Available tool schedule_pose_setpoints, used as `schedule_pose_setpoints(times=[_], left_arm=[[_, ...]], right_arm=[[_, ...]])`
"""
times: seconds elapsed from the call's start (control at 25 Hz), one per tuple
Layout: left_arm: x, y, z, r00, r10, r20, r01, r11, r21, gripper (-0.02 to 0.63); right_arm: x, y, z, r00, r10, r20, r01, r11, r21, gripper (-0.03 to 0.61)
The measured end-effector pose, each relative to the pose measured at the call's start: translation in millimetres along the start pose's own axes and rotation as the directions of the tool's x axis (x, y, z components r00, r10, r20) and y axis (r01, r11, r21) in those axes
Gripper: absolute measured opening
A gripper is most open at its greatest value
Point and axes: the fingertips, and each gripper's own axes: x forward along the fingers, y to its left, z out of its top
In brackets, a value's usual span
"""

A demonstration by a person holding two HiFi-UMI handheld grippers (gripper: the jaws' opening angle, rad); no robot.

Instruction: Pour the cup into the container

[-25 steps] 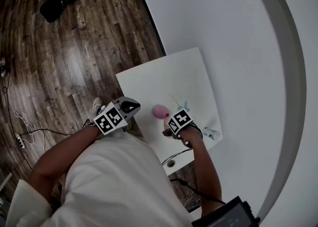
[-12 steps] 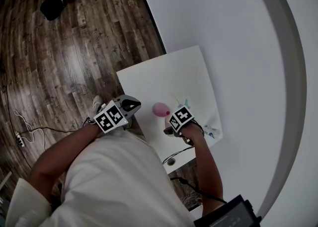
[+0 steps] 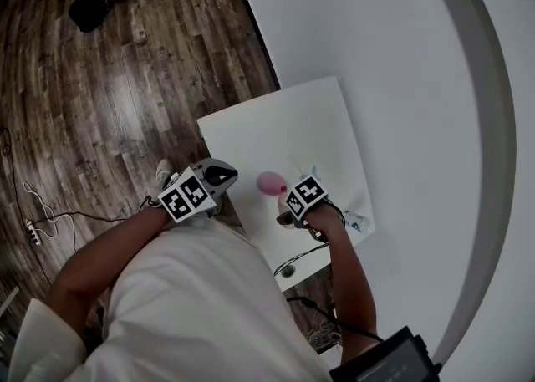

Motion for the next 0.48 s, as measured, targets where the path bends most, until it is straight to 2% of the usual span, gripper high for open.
schedule_pose_setpoints(times=[0.48], left_arm=[[1.6, 0.6, 1.9, 1.0, 0.001, 0.008, -0.001, 1.0, 0.001, 0.011]], right_arm=[[-1.3, -0.2, -3.7, 1.0, 0.005, -0.019, -0.005, 1.0, 0.003, 0.365]])
